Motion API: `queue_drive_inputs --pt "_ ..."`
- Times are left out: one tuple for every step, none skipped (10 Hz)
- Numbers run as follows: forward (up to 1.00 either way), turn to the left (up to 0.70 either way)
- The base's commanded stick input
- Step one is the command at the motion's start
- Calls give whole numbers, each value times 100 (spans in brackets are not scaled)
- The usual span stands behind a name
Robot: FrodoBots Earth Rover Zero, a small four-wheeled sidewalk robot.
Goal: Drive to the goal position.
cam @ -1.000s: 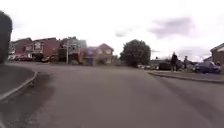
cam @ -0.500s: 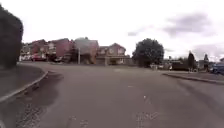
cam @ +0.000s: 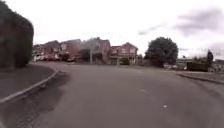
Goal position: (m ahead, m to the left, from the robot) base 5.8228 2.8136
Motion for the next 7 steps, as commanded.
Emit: queue_drive_inputs --pt "99 0" --pt "99 0" --pt "99 2" --pt "99 11" --pt "99 40" --pt "99 40" --pt "99 40"
